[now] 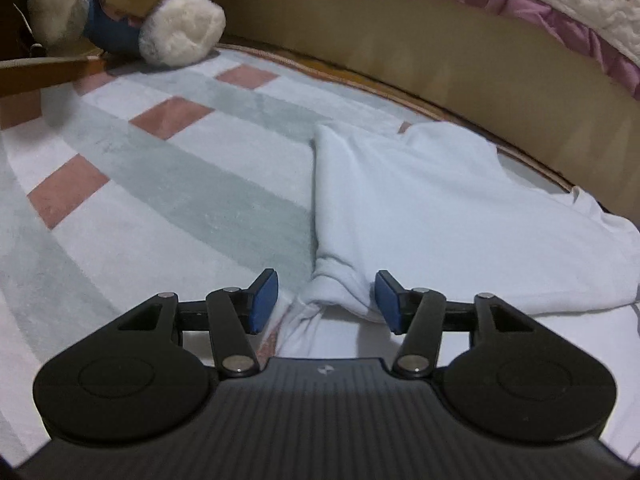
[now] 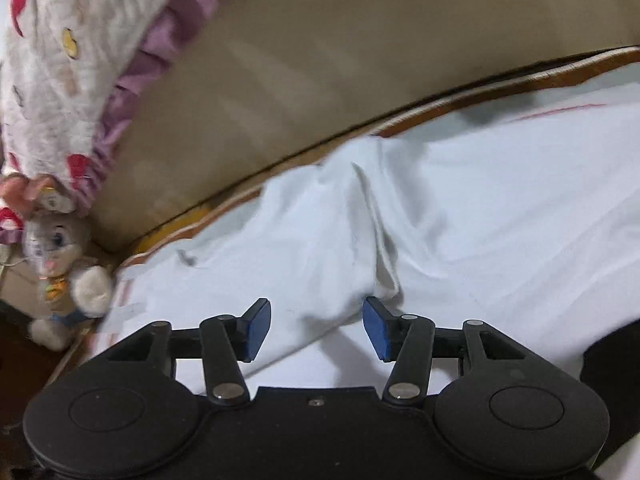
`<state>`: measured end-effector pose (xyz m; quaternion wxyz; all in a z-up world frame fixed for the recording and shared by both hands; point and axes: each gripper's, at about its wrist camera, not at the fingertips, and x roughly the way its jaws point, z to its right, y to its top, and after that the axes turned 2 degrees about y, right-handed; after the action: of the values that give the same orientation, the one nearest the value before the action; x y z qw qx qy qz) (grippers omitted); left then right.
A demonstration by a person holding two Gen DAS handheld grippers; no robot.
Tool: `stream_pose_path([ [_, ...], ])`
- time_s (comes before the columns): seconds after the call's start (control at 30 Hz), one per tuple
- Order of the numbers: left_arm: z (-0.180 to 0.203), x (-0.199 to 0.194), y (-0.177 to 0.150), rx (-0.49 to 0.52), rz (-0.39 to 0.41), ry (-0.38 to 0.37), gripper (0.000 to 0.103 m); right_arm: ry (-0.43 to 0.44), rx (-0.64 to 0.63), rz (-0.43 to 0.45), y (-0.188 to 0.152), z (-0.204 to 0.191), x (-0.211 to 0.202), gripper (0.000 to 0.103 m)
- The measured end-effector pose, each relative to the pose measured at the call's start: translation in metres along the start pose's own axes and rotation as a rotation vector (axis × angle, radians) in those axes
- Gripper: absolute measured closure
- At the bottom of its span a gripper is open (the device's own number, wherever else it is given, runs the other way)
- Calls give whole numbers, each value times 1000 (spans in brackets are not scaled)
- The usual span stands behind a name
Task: Fold clothes
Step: 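Grasp the folded shirt side with the left tool while the right tool grasps the body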
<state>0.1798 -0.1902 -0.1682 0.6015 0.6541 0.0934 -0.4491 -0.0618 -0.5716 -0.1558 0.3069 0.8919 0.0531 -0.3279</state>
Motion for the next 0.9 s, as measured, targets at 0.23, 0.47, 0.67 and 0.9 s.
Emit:
stream_pose_path([
  [0.23, -2, -2, 1, -7, 7, -52, 90, 27, -161, 102, 2, -5, -14, 101],
  [0.47, -7, 3, 2, -50, -11, -70, 90, 43, -16, 2, 10, 10, -37, 92],
  [0.67, -3, 3, 2, -24, -12, -50, 88, -23, -51, 61, -3, 2, -2, 37],
  [0.9, 1, 1, 5, 23, -21, -26, 88, 58, -111, 157, 0, 7, -13, 90],
])
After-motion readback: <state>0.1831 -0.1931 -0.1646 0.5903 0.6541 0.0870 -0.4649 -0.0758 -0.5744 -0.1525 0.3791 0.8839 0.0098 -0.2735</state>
